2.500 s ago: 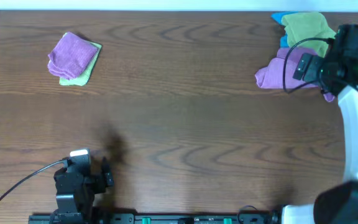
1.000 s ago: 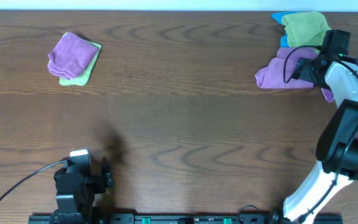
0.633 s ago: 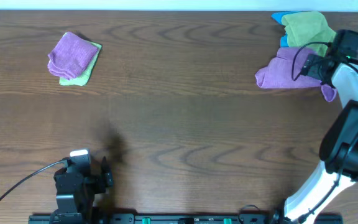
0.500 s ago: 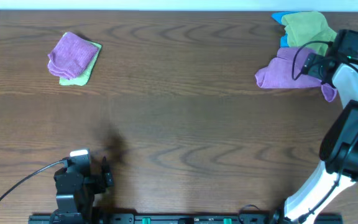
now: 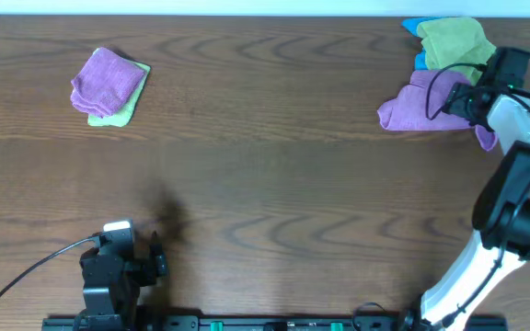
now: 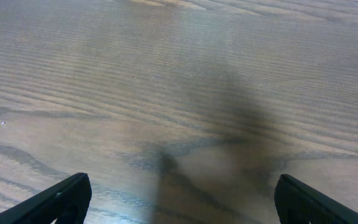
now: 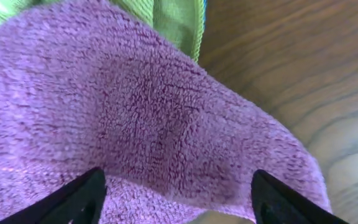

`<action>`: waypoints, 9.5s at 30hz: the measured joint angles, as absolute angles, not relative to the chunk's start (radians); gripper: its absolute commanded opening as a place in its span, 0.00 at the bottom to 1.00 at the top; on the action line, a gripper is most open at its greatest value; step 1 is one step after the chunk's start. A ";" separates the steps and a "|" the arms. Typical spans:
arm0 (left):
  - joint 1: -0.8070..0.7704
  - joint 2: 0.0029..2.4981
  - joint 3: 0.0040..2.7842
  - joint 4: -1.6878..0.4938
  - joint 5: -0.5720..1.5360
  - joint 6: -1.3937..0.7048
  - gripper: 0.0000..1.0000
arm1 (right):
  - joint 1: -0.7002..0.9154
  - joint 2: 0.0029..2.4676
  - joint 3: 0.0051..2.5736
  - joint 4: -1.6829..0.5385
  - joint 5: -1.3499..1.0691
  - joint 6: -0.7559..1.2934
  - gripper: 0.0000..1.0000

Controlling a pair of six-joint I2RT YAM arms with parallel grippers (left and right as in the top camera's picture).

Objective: Fold the cloth
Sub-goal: 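Lower the right gripper onto the purple cloth and pinch it, then lift the purple cloth with the right gripper and carry it to center, then reach the left gripper toward the hanging purple cloth's left edge, then grasp the purple cloth's left corner with the left gripper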

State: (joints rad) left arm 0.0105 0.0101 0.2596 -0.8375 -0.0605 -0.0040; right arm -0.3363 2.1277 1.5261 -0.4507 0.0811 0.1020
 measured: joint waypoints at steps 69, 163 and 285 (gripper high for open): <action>0.010 0.010 0.260 -0.838 -0.060 -0.004 0.95 | -0.302 1.791 1.528 -0.663 0.080 0.032 0.01; 0.010 0.154 0.319 -0.725 0.207 -0.393 0.95 | 0.355 1.777 1.561 -0.909 -0.171 0.153 0.92; -0.170 1.433 0.633 -0.151 0.670 -0.918 0.95 | 0.364 1.845 1.148 -0.515 -0.456 0.350 0.01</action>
